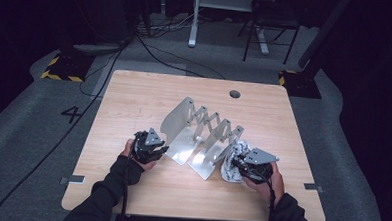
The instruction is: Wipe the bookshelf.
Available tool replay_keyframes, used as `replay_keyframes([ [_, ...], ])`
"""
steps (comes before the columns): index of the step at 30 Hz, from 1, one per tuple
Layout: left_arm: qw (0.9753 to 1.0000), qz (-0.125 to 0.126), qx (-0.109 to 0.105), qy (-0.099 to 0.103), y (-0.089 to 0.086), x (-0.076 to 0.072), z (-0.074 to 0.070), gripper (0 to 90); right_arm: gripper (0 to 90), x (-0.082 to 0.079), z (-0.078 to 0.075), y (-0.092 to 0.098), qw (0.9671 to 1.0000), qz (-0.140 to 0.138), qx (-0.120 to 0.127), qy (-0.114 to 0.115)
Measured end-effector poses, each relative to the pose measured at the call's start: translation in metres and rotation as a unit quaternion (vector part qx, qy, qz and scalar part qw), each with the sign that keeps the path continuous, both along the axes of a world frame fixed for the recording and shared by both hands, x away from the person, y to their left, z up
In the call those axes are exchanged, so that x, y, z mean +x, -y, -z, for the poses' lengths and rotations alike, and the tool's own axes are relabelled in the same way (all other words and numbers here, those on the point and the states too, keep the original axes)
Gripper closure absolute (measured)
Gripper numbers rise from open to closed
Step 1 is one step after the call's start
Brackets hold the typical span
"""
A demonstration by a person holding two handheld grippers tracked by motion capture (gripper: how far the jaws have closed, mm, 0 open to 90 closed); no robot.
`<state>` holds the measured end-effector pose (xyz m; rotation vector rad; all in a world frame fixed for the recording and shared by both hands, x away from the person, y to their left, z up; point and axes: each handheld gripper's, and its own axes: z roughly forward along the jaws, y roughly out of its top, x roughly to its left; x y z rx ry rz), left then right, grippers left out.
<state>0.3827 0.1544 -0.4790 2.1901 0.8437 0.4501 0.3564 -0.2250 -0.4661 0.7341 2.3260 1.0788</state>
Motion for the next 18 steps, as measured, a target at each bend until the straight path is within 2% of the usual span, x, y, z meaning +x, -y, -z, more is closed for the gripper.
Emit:
replay_keyframes([
  [3, 0.9999, 0.005, 0.004, 0.013, 0.0, -0.012, -0.007, 66.8, 75.4, -0.001, -0.005, 0.002, 0.9999, 0.003, 0.005, 0.012],
  [4, 0.9999, 0.007, -0.003, 0.014, 0.0, -0.015, -0.009, 65.3, 75.3, -0.001, -0.006, 0.003, 0.9999, 0.005, 0.008, 0.014],
  [5, 0.9999, 0.006, -0.005, 0.01, -0.001, -0.017, -0.009, 62.0, 75.2, -0.001, -0.008, 0.004, 0.9998, 0.008, 0.01, 0.017],
  [8, 0.9999, 0.016, 0.005, 0.005, 0.0, -0.025, -0.008, 55.2, 74.8, 0.001, -0.012, 0.01, 0.9993, 0.019, 0.018, 0.026],
  [10, 0.9997, 0.02, 0.01, -0.006, 0.0, -0.03, -0.006, 51.3, 74.0, 0.003, -0.014, 0.013, 0.999, 0.025, 0.022, 0.029],
  [13, 0.9992, 0.027, 0.029, -0.006, 0.001, -0.036, -0.003, 47.4, 73.4, 0.008, -0.017, 0.021, 0.9979, 0.042, 0.029, 0.039],
  [17, 0.9985, 0.05, 0.021, -0.008, 0.008, -0.041, -0.005, 46.9, 72.9, 0.013, -0.019, 0.026, 0.997, 0.057, 0.033, 0.041],
  [18, 0.998, 0.06, 0.016, -0.009, 0.011, -0.043, -0.006, 49.5, 72.9, 0.015, -0.02, 0.027, 0.9968, 0.06, 0.033, 0.042],
])
